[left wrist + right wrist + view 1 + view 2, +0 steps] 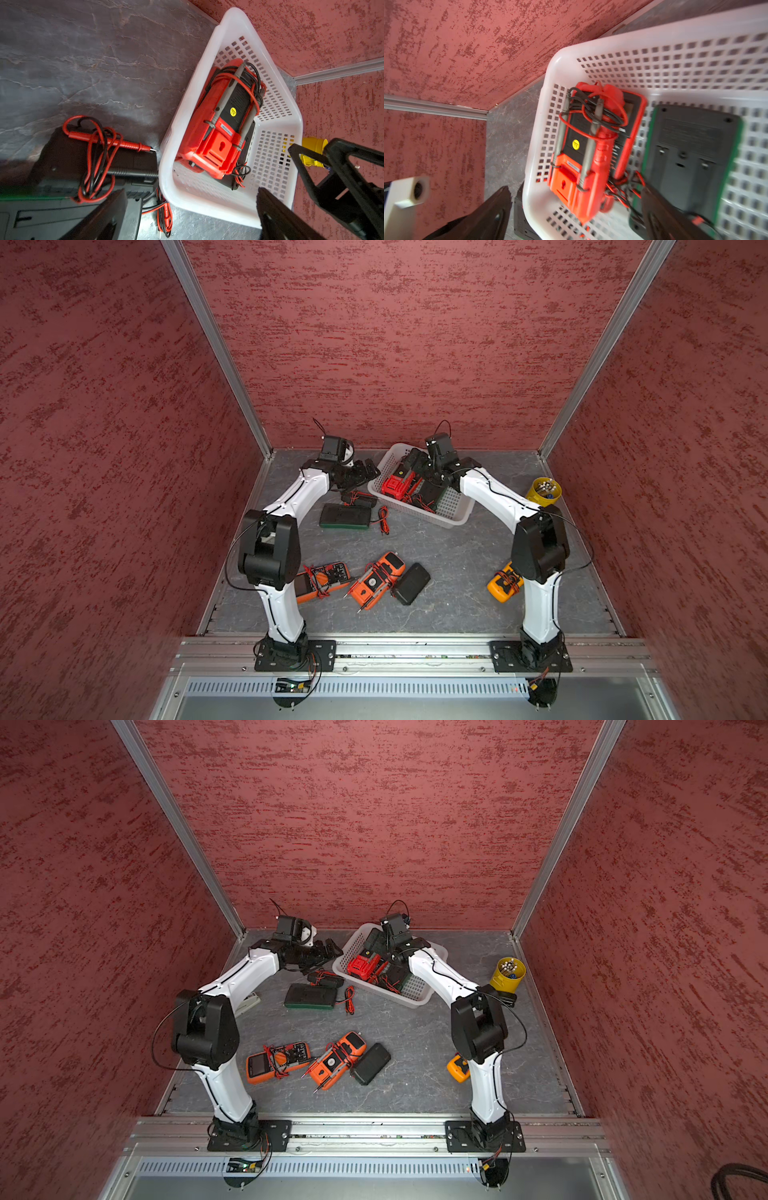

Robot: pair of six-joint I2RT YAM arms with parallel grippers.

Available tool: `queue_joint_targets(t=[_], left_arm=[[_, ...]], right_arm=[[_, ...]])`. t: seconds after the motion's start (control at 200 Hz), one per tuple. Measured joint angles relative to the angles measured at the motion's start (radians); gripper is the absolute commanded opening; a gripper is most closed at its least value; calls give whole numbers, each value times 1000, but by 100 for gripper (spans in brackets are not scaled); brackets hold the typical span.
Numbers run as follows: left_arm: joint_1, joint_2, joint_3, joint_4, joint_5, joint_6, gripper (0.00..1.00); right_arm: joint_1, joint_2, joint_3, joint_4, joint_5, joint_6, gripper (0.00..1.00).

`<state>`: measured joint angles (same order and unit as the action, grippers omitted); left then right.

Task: Put the multimeter into the basket
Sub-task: Pick up the multimeter from the center of the board.

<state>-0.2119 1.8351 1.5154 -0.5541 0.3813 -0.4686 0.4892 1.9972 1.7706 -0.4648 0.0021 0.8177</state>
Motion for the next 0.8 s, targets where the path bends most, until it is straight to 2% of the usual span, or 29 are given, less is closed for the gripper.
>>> queue_joint_targets(t=[0.135, 0.245, 0.391, 0.501, 0.671, 0.802], left_arm=[[-48, -96, -83, -15, -18, 33, 100], [-122, -166, -138, -47, -48, 64, 100], [-273, -230, -172, -105, -129, 118, 100], [-399, -253, -188, -145, -196, 143, 96], [-584, -255, -221, -192, -295, 149, 93], [-706, -238, -225, -233, -371, 139, 88]], right_arm=[[0, -111, -74, -66, 57, -37, 99], [-8, -216, -145, -119, 120, -42, 99], [-53, -354, -234, -175, 183, -46, 99], [-108, -446, -286, -213, 227, -60, 99], [-190, -583, -383, -234, 214, -105, 99], [-240, -640, -399, -297, 212, -128, 99]])
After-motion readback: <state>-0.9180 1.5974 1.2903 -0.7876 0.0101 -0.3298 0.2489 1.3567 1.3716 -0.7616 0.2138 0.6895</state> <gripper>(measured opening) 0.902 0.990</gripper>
